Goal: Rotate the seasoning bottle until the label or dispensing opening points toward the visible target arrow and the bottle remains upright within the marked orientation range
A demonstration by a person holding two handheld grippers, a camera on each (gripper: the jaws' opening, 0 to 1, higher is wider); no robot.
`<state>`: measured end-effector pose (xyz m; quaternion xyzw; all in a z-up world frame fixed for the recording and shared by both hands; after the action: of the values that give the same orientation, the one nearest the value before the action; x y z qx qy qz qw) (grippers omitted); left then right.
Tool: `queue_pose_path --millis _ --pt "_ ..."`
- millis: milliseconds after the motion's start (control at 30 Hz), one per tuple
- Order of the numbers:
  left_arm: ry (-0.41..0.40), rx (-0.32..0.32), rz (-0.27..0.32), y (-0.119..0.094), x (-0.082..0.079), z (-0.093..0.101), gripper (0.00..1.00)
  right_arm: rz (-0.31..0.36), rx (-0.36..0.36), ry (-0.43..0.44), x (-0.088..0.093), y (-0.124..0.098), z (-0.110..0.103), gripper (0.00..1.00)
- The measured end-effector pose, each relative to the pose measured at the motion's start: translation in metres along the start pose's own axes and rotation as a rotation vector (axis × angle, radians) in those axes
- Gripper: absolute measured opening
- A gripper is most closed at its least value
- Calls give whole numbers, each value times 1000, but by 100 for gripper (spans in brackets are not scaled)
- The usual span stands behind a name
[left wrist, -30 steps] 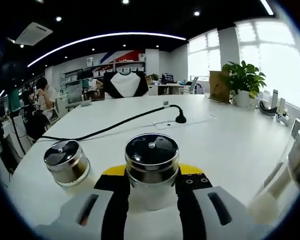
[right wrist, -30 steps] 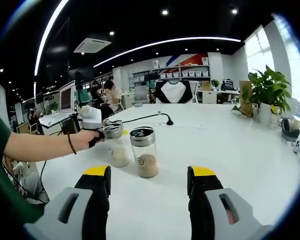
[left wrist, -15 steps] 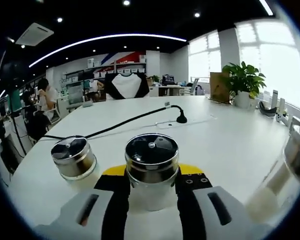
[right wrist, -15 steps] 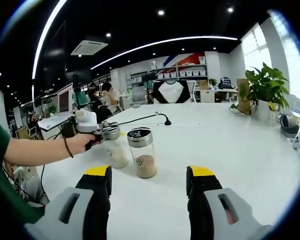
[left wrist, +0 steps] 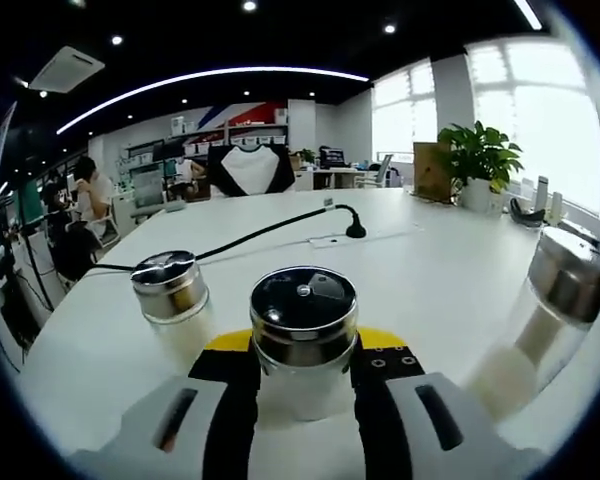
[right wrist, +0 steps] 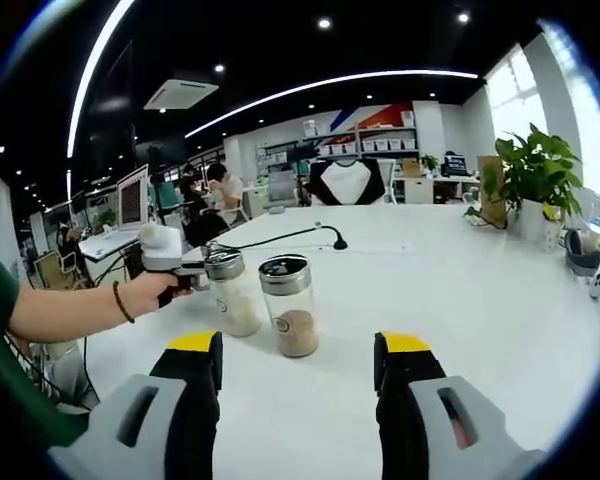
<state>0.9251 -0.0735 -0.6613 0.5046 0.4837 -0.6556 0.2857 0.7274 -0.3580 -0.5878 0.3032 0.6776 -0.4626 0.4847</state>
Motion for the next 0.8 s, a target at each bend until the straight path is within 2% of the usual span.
queue_pose_path --millis 200,800 --pt "-1 6 -21 -12 3 3 37 -5 -9 -9 0 1 -2 62" --pt "-1 55 -29 -56 21 25 37 -19 -46 -10 0 5 -10 62"
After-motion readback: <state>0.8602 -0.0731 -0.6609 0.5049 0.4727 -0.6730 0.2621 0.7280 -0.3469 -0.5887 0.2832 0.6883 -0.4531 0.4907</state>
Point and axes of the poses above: the point that each gripper's makers call its tool centre point, and the gripper's own axes: y roughly forward along the fingers, z roughly to its right, x roughly out of its underside, the point moved 6 cm from there along -y, roughly backward along the fingers, and after that the axes turned 4 degrees about x, right-handed, at the moved point
